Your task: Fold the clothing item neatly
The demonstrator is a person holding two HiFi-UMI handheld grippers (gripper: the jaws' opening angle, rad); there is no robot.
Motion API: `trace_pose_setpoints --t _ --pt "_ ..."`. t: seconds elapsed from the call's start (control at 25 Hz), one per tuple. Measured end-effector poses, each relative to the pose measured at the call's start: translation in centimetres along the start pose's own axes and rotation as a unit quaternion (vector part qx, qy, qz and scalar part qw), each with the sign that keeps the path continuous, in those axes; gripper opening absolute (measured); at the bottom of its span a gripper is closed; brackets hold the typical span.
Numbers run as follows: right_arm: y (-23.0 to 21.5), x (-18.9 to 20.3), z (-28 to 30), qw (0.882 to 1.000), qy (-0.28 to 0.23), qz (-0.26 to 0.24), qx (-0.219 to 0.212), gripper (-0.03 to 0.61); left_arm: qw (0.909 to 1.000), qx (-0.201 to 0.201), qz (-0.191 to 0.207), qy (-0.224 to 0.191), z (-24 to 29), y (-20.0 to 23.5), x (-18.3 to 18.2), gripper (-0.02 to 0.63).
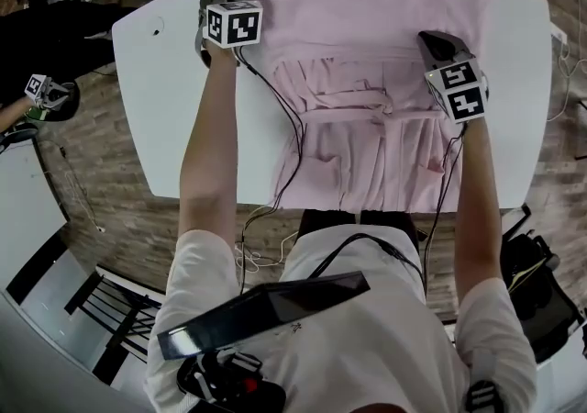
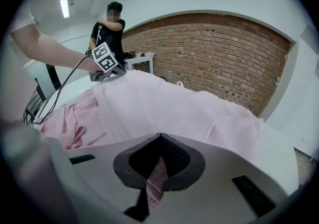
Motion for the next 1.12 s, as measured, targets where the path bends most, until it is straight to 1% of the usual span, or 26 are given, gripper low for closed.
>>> trace_pose_setpoints --t 0.04,0.08,0.16,0.24,0.28,0.32,0.36,0.4,0.52,0.6,0.68,0.8,0.92,1.0,1.04,1.12 --pt "-0.1 -0.1 -0.1 1.000 -0.003 0.005 -0.001 0.003 0.9999 0.005 -0.014 -0.007 -0.3 0.5 0.3 0.003" --pt "-0.2 -0.2 -0.2 1.000 -0.010 0.006 0.000 0.003 0.9994 0.009 -0.025 -0.024 -0.9 0.8 0.2 0.003" --pt "-0.4 -0.7 -0.6 0.999 -0.035 0.007 0.006 0.003 0.9959 0.029 -0.048 -0.071 -2.5 0.9 -0.6 0.003" --pt "-0.8 -1.4 -0.8 0.998 -0.060 0.015 0.010 0.003 0.9868 0.078 -0.077 -0.119 -4.2 0.0 -1.9 0.003" --pt "-1.0 -1.6 -0.7 0.998 -0.065 0.019 0.009 0.002 0.9818 0.101 -0.086 -0.136 -4.8 -0.7 -2.6 0.003" --pt "-1.1 -1.8 -0.4 0.998 -0.063 0.018 0.008 0.003 0.9786 0.116 -0.086 -0.147 -5.0 -1.5 -3.3 0.003" --pt "-1.2 -1.8 0.1 0.998 -0.056 0.012 0.007 0.003 0.9776 0.124 -0.077 -0.151 -5.1 -2.2 -3.8 0.003" --pt "-1.3 -1.7 0.6 0.999 -0.046 0.006 0.007 0.003 0.9786 0.127 -0.063 -0.149 -4.8 -3.0 -4.3 0.003" --pt "-1.4 -1.4 1.2 0.999 -0.033 0.005 0.005 0.002 0.9854 0.126 -0.019 -0.113 -2.6 -4.8 -4.2 0.003" --pt "-1.6 -1.1 1.1 0.999 -0.032 0.013 0.005 0.003 0.9881 0.124 -0.010 -0.092 -1.5 -5.0 -3.7 0.003" --pt "-2.2 -0.7 1.0 0.999 -0.031 0.029 0.008 0.003 0.9877 0.131 -0.023 -0.082 -1.3 -4.7 -3.7 0.003" --pt "-3.0 -0.3 0.8 0.998 -0.025 0.047 0.014 0.002 0.9843 0.149 -0.052 -0.079 -1.1 -3.9 -3.9 0.003" --pt "-2.8 -0.7 0.6 0.999 -0.023 0.033 0.020 0.003 0.9820 0.148 -0.080 -0.086 -1.7 -3.3 -3.8 0.003" --pt "-2.9 -1.1 -0.1 0.999 -0.035 0.024 0.023 0.002 0.9782 0.153 -0.086 -0.111 -3.5 -3.4 -4.2 0.003" --pt "-3.1 -1.2 -0.4 0.999 -0.041 0.026 0.022 0.003 0.9734 0.171 -0.088 -0.125 -4.8 -3.9 -4.4 0.003" --pt "-3.5 -0.9 -0.7 0.999 -0.040 0.029 0.021 0.002 0.9581 0.234 -0.082 -0.144 -7.9 -6.1 -4.3 0.003"
Point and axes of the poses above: the fingertips, and each gripper's own axes: z forward along the fingers, y to its left, x out of its underside, the point moved 6 cm from there along -z, backward along the fingers, and after that the axes turned 1 degree about z, right-handed, at the moved point
